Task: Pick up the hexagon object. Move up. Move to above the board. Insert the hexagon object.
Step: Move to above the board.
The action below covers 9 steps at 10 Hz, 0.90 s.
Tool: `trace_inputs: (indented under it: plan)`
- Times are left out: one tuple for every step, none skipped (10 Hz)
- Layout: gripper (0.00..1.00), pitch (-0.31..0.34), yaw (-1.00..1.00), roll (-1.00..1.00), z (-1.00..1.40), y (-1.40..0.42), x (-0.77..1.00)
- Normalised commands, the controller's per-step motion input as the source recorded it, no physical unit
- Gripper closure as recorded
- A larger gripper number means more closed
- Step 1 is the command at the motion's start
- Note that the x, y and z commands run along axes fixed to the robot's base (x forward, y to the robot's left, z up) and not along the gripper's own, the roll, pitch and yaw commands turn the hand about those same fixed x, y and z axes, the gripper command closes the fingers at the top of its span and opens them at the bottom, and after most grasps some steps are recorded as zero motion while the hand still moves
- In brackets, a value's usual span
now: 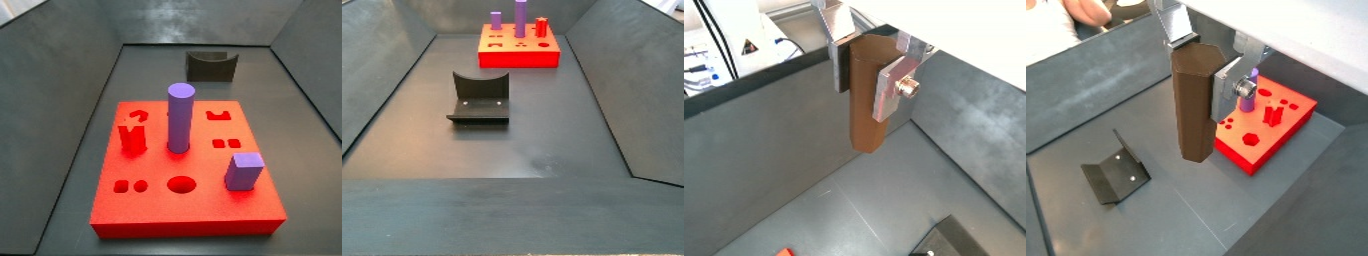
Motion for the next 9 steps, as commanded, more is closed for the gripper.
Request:
trace_inputs:
  plan:
    - [1.00, 0.864, -0.58, -0.12, -0.04, -1.00, 0.69]
    - [1.00, 0.848, -0.58, -0.11, -0.08, -1.00, 0.69]
    - [1.00, 0.787, -0.36, -0.02, -0.07, -1.00, 0.77]
    - [1.00, 0.578, -0.17, -0.04, -0.05, -1.00, 0.78]
    - [1.00, 0.373, -0.06, -0.03, -0.05, -1.00, 0.76]
    - [1.00, 0.220, -0.02, -0.02, -0.04, -1.00, 0.74]
    - [1.00, 0.142, 0.00, -0.01, -0.03, -1.00, 0.75]
    - [1.00, 0.117, 0.00, 0.03, -0.02, -0.73, 0.58]
    - [1.00, 0.119, 0.01, 0.05, -0.01, -0.45, 0.41]
